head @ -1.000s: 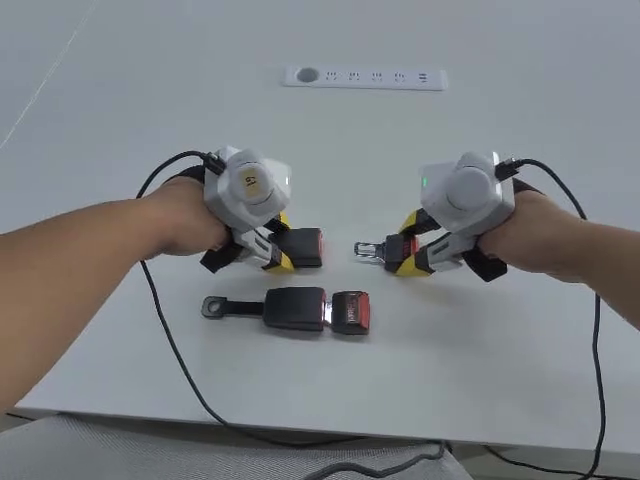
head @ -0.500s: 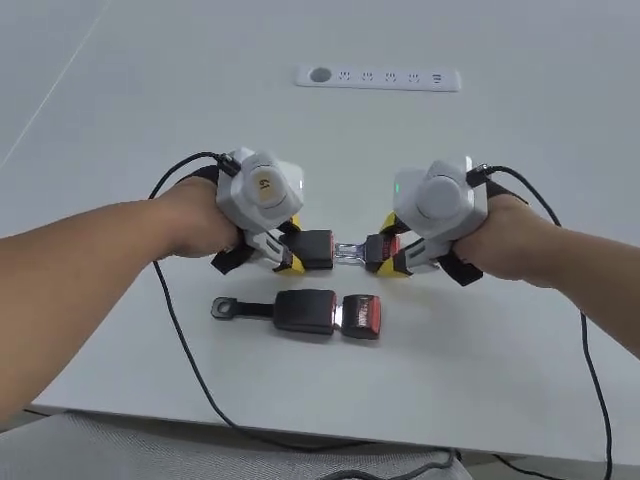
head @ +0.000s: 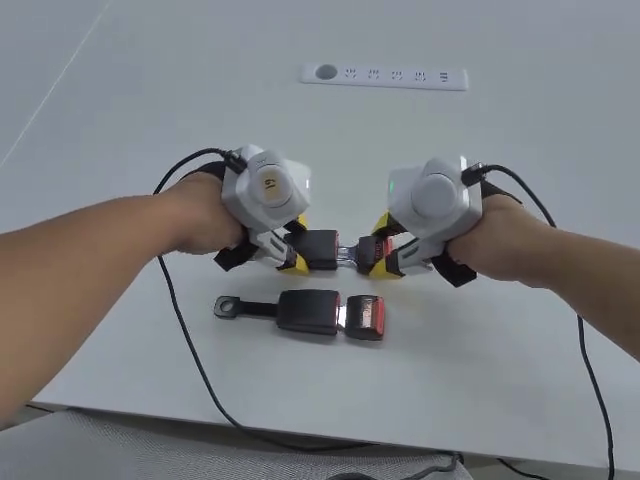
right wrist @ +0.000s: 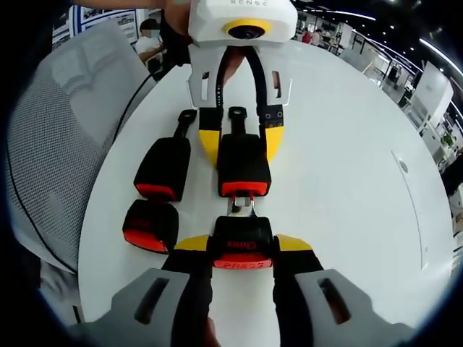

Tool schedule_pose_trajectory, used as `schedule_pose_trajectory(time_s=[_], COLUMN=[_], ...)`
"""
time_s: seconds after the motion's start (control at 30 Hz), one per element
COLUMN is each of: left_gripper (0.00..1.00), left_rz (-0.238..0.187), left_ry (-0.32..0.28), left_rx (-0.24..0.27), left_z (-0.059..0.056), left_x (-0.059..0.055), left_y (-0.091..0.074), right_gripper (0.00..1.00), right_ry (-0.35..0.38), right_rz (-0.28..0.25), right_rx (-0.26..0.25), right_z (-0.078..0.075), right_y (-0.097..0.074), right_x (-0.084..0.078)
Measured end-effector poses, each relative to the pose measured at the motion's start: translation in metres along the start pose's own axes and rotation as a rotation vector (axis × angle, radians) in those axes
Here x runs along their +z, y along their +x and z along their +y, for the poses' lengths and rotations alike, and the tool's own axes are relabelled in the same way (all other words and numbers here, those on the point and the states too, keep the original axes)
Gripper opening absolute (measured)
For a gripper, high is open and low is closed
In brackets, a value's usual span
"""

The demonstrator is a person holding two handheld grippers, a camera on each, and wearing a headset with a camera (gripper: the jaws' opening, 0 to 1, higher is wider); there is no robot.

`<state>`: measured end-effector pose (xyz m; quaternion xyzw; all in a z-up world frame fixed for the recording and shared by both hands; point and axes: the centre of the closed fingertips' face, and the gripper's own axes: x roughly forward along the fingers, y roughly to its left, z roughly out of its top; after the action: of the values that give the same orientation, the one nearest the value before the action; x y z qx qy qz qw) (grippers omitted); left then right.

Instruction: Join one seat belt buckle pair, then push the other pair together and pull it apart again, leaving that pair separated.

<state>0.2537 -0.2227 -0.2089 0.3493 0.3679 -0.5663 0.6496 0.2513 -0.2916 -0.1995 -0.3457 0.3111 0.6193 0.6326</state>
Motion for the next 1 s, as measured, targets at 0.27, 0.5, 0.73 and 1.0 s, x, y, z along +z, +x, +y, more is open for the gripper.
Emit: schedule_pose_trajectory(time_s=[0.27,0.5,0.73,1.0], left_gripper=[0.33,0.32,0.32,0.32], left_rz=[0.006,0.005,0.001,-0.006], left_ry=[0.042,0.044,0.043,0.032], left_rx=[-0.013,-0.035,-0.034,-0.024], left_z=[-0.003,-0.008,-0.009,-0.008], left_x=[0.003,0.009,0.01,0.01], left_y=[0.0,-0.003,-0.005,-0.006], right_gripper=[0.29,0.28,0.27,0.27], right_ry=[-0.005,-0.005,0.014,0.015], right_rz=[-0.007,-0.014,-0.034,-0.034], right_rx=[0.013,0.021,0.015,0.015], right_z=[-0.001,-0.003,-0.001,-0.001], right_y=[0.003,0.003,0.01,0.011], right_x=[-0.003,0.003,0.013,0.013])
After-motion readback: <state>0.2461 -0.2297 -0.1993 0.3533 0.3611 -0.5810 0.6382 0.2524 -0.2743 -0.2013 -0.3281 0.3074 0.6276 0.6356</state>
